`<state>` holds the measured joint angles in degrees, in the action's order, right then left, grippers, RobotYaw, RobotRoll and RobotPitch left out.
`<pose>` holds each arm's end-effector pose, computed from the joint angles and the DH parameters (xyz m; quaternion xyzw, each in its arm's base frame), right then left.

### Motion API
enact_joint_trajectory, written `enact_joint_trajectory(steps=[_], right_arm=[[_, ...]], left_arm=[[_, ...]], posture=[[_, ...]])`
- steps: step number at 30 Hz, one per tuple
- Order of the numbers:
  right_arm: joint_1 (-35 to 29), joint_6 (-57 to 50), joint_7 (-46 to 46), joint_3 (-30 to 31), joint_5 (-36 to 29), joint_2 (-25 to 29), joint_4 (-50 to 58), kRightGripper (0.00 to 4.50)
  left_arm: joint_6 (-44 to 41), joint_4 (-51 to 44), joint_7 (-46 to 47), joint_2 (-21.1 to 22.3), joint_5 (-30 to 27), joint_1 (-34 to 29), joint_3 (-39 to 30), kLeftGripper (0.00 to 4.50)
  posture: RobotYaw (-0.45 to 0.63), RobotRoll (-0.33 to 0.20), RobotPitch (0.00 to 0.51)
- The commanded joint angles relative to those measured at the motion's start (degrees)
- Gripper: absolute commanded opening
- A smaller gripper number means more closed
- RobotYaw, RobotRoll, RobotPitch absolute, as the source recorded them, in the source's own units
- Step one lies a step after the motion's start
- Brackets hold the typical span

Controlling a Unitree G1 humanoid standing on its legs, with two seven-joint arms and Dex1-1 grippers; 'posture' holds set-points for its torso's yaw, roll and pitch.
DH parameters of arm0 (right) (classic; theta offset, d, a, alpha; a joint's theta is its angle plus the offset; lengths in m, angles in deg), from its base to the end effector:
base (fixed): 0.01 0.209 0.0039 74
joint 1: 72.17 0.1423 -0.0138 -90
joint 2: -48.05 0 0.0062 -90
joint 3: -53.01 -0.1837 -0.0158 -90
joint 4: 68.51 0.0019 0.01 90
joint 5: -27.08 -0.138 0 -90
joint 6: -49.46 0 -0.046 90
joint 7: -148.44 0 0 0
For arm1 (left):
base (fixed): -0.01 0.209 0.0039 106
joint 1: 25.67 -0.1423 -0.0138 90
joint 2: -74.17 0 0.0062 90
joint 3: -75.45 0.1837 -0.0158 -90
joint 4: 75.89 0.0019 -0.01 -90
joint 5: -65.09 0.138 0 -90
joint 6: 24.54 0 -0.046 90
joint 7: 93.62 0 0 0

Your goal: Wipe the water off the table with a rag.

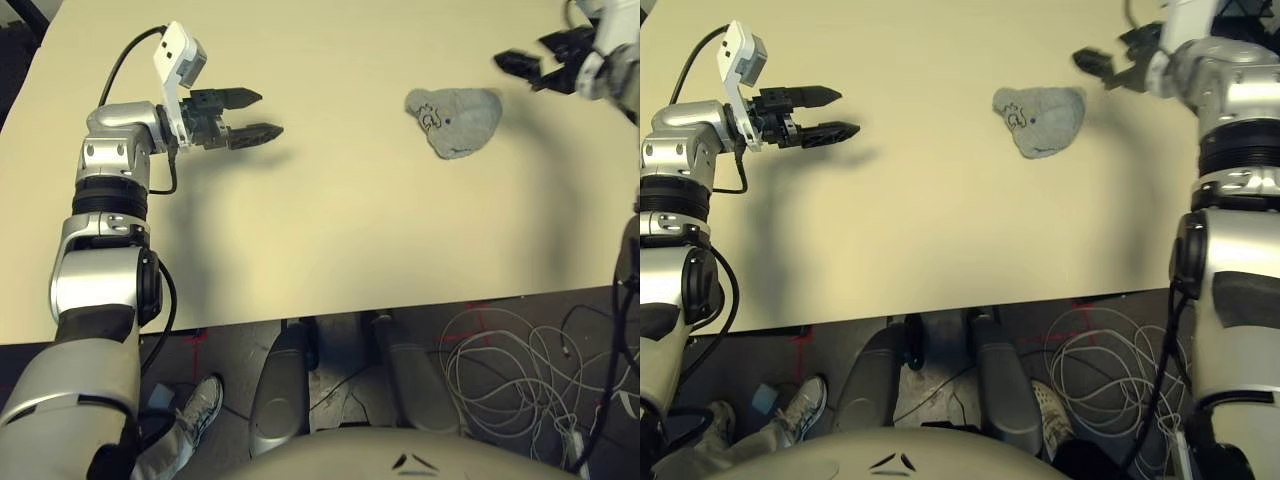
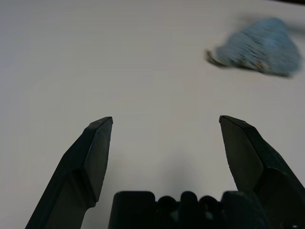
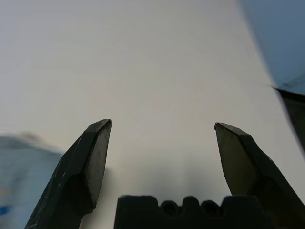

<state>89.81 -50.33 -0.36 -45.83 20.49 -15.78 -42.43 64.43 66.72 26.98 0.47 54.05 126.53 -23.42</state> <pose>0.3374 -0.3115 0.2723 -0.0858 -0.0257 0.0460 0.9949 0.3500 0.2655 0.2332 0.1052 -0.0776 -0.3699 0.9198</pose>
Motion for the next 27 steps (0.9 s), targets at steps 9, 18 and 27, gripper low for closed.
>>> enact_joint_trajectory(steps=[9, 18, 27], right_arm=[[-6.02, 17.5, -8.3, -3.15, 2.92, -2.24, -11.47, 4.47], [-8.28, 17.15, -8.36, -4.59, 3.49, -3.31, -12.19, 4.47], [-8.24, 17.33, -7.99, -6.12, 2.93, -4.8, -11.52, 4.47]], left_arm=[[19.08, 13.95, 36.2, -2.57, 2.93, -2.94, -6.23, 4.5], [21.02, 16.65, 42.57, -6.1, 3.52, -6.43, -5.94, 4.5], [21.59, 17.13, 44.47, -5.05, 3.15, -5.96, -7.03, 4.5]], posture=[[-0.06, 0.0, 0.283], [-0.09, 0.0, 0.266], [-0.11, 0.0, 0.251]])
